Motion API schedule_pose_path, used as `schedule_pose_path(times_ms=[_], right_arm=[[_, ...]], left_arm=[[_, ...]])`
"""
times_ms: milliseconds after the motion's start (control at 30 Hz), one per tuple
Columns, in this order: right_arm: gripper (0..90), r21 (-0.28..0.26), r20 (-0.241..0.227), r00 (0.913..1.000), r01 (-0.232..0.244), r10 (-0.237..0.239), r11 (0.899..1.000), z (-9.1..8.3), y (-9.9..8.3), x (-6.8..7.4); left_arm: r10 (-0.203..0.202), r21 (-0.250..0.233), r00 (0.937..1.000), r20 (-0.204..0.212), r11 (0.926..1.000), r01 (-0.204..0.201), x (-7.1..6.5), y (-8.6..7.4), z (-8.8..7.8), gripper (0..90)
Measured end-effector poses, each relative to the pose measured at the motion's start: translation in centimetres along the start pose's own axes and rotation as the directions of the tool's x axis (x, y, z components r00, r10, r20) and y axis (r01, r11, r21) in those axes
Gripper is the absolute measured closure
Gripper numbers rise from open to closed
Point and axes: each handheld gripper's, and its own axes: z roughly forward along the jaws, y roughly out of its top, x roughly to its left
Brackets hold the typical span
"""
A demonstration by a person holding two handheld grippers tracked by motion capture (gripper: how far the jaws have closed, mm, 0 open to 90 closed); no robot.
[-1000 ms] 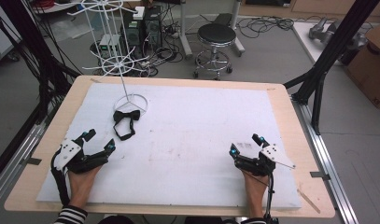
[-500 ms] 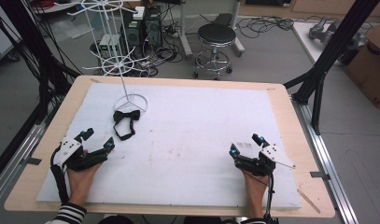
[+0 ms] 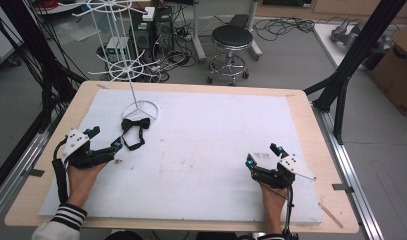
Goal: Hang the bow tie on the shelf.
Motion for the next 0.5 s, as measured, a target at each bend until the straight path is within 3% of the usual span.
schedule_pose_path(times_ms=[300,500], right_arm=[[3.4,0.000,0.001,1.0000,-0.002,0.002,1.000,0.0,0.0,0.0],[3.4,0.000,0.000,1.0000,-0.008,0.008,1.000,0.0,0.0,0.0]], left_arm=[[0.050,0.137,0.9987,0.012,0.9893,-0.051,0.8,2.1,2.5,13.5],[0.010,0.232,0.9999,-0.007,0.9727,-0.008,1.8,2.9,4.1,13.8]])
